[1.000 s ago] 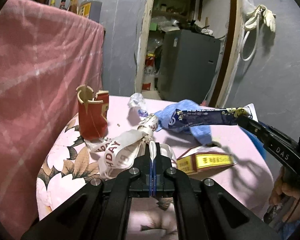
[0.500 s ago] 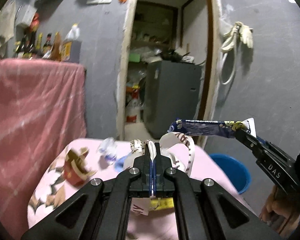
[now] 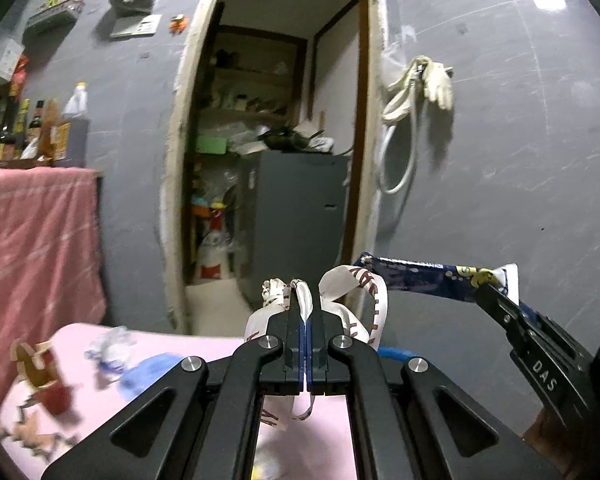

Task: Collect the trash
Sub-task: 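Carry the ribbon and toothpaste tube over the blue basin and open both grippers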

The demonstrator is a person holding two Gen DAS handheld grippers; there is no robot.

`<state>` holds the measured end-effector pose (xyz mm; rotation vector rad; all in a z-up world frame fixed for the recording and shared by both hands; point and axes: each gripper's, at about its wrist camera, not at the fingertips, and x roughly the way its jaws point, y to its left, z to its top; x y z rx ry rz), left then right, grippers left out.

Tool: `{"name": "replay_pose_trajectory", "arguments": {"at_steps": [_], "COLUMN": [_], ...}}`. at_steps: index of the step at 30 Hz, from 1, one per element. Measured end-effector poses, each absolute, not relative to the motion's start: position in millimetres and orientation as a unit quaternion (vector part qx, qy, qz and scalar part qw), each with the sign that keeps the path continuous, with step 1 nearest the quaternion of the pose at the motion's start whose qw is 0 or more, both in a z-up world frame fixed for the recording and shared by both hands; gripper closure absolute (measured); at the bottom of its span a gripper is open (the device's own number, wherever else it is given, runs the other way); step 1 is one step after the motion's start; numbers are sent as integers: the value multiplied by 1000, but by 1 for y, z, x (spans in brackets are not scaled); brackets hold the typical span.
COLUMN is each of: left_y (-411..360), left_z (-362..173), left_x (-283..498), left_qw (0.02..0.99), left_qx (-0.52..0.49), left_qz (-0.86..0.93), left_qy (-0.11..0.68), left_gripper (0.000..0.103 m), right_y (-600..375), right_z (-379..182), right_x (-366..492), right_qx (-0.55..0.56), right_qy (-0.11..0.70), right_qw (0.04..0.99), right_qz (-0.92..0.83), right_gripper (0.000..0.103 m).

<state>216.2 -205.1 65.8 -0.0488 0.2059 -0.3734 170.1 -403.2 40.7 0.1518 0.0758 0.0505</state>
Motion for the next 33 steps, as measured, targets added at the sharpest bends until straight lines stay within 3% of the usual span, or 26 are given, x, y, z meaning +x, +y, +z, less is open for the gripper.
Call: {"name": "replay_pose_trajectory", "arguments": {"at_steps": [12,33], "left_y": [-298,-355], "left_z": [53,-18], "left_x": [265,347], "left_qw": [967,933], "left_qx": [-33,-35], "left_qz": [-224,-235], "left_qy": [113,271], "left_gripper": [103,103], "right_y": [-477,-526], "right_z": [22,-30], "right_x": [193,260], "right_qx": [92,98], "right_qy": [57,177], "right_qw": [992,976], "right_qz": [-63,-84], "right_gripper": [91,90]}}
